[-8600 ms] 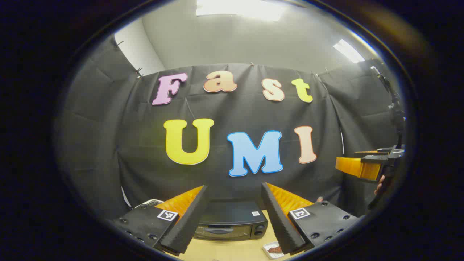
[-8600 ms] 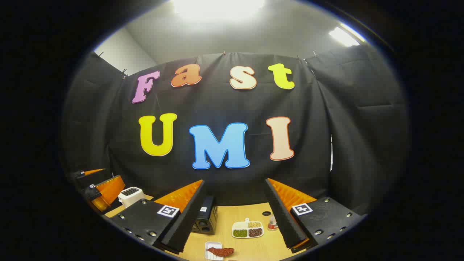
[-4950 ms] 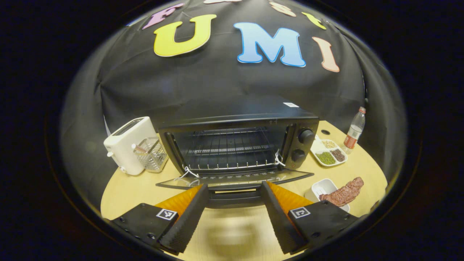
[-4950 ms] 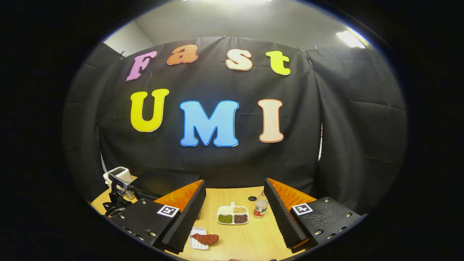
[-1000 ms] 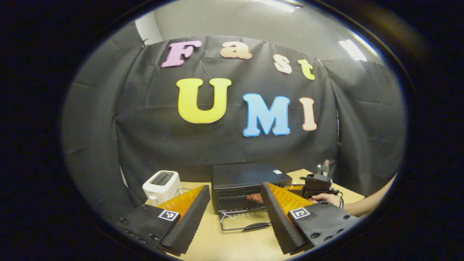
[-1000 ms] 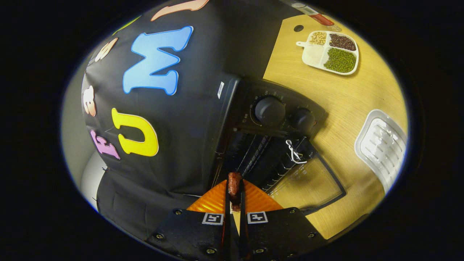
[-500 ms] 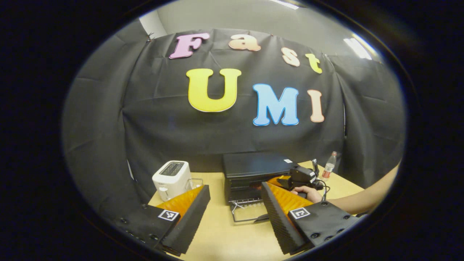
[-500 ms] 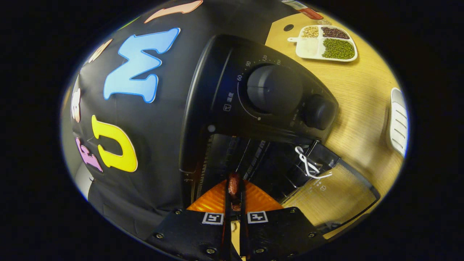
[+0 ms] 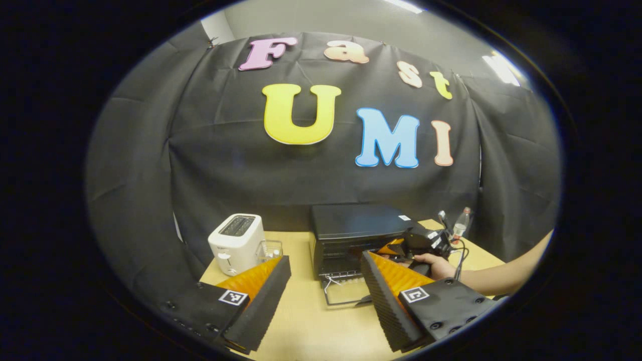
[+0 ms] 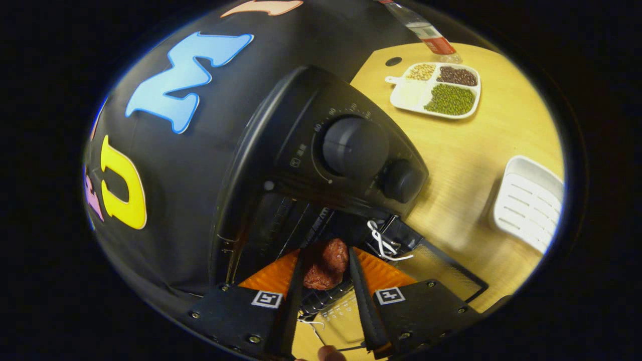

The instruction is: Open the electric oven with the left hand, put the food in, and close the electric oven.

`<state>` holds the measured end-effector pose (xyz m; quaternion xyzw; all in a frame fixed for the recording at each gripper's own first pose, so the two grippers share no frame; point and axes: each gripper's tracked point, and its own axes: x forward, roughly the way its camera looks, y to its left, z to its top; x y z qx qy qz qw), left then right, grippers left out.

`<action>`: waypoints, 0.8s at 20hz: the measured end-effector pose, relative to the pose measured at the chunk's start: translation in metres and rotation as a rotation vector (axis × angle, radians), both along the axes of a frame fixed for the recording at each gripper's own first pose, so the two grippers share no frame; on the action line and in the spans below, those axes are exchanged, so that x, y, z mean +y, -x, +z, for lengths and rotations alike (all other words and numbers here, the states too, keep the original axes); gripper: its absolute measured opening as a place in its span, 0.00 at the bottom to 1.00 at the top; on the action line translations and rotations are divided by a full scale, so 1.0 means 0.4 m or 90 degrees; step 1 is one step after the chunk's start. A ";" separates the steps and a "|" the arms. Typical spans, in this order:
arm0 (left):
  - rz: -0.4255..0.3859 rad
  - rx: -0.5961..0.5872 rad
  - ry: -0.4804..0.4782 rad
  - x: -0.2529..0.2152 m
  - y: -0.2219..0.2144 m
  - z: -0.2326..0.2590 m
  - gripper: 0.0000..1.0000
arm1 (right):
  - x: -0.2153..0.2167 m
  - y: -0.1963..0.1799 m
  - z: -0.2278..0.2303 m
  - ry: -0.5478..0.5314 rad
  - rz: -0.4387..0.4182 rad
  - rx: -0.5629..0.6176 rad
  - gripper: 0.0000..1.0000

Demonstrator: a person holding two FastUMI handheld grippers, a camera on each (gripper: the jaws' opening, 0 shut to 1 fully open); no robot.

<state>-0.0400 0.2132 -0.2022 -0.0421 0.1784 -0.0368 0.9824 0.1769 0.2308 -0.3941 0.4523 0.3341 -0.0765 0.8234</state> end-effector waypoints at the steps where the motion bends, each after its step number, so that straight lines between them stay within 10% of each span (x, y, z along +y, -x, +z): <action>1: -0.003 0.003 0.002 -0.005 -0.006 -0.005 0.99 | -0.010 0.011 0.001 0.046 0.019 0.010 0.56; 3: -0.007 0.002 0.006 -0.009 -0.016 -0.004 0.99 | -0.045 0.031 0.030 0.129 0.044 0.005 0.68; 16: -0.056 0.033 0.020 -0.164 -0.084 -0.077 0.95 | -0.280 0.192 0.442 0.486 0.101 -0.201 0.68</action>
